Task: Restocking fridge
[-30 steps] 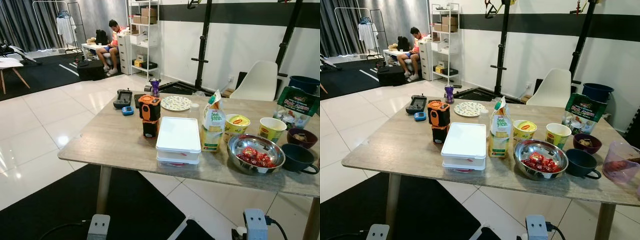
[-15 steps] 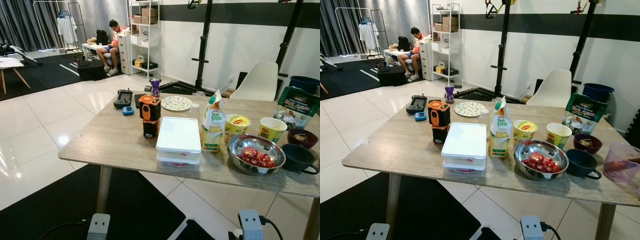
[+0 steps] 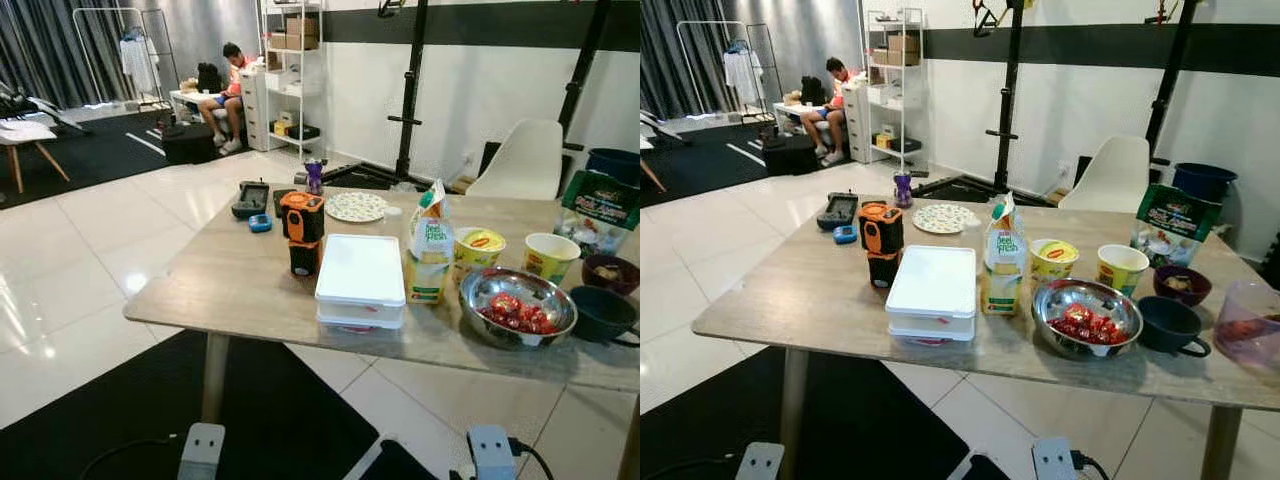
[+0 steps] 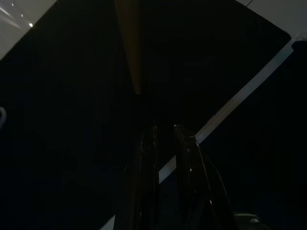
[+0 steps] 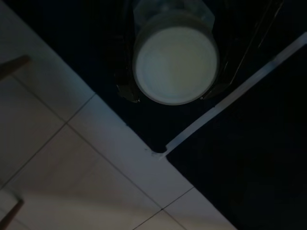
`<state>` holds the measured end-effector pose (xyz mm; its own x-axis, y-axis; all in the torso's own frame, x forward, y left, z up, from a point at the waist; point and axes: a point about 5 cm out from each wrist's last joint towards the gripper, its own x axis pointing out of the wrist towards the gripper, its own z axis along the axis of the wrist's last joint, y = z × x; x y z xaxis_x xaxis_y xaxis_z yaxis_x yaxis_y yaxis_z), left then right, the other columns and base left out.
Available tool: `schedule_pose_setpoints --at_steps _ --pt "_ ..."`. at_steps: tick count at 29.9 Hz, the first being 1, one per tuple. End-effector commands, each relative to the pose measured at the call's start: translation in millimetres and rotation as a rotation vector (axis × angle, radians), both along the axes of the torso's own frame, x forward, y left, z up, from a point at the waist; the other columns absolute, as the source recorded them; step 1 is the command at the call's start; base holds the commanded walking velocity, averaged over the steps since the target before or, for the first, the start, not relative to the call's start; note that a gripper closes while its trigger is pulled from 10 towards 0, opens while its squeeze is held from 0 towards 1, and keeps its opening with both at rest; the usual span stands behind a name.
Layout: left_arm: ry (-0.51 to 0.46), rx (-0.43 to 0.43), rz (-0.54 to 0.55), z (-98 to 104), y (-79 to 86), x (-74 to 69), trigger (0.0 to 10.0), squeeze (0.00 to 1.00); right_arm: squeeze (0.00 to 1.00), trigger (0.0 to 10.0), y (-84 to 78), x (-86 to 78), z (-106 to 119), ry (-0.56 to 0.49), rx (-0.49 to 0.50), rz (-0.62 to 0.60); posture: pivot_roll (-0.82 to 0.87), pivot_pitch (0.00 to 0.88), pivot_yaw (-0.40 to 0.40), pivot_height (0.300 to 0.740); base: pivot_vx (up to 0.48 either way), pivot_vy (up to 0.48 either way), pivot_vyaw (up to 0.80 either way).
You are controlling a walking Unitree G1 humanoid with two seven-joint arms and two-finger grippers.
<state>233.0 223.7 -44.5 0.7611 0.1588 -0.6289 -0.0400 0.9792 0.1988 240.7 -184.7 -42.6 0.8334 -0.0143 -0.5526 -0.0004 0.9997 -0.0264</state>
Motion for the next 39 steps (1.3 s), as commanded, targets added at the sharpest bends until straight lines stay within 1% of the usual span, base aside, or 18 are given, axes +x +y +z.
schedule_pose_setpoints --at_steps 1,7,16,17,21,27,31,34,39 --pt "0.011 0.033 -0.014 3 10.0 0.9 10.0 0.0 0.0 10.0 1.0 -2.8 -2 0.007 0.015 -0.03 0.03 0.019 0.05 0.74 0.0 0.0 0.0" --pt "0.003 0.033 -0.005 5 9.9 4.8 10.0 0.0 0.0 10.0 -2.6 -6.6 -4 0.013 0.01 -0.031 0.03 0.012 0.039 0.74 0.0 0.0 0.0" --pt "0.01 0.017 0.013 2 4.6 1.8 10.0 0.0 0.0 10.0 -5.9 -6.5 -3 0.004 0.014 -0.048 0.02 0.009 0.024 0.74 0.0 0.0 0.0" --pt "0.007 0.007 0.023 1 1.8 1.5 10.0 0.0 0.0 10.0 -7.5 -5.8 -2 0.002 0.01 -0.046 0.01 0.008 0.004 0.74 0.0 0.0 0.0" --pt "0.003 -0.014 0.042 -1 -4.1 1.0 10.0 0.0 0.0 10.0 -11.6 -1.9 1 -0.008 -0.005 -0.025 0.01 0.001 -0.002 0.74 0.0 0.0 0.0" --pt "0.004 -0.01 0.038 0 -3.1 1.7 10.0 0.0 0.0 10.0 -13.9 2.9 5 -0.02 -0.009 -0.028 0.0 0.0 0.0 0.74 0.0 0.0 0.0" --pt "-0.003 -0.008 0.033 3 -3.2 6.6 10.0 0.0 0.0 10.0 -15.6 7.5 9 -0.041 -0.005 -0.034 -0.03 0.0 0.004 0.74 0.0 0.0 0.0" --pt "0.0 -0.008 0.03 2 -3.9 6.5 10.0 0.0 0.0 10.0 -15.8 8.6 10 -0.048 -0.012 -0.024 -0.04 0.0 0.002 0.74 0.0 0.0 0.0" --pt "0.001 -0.019 0.032 0 -10.0 5.7 10.0 0.0 0.0 10.0 -19.9 9.8 12 -0.056 -0.027 -0.005 -0.05 0.001 -0.015 0.74 0.0 0.0 0.0"
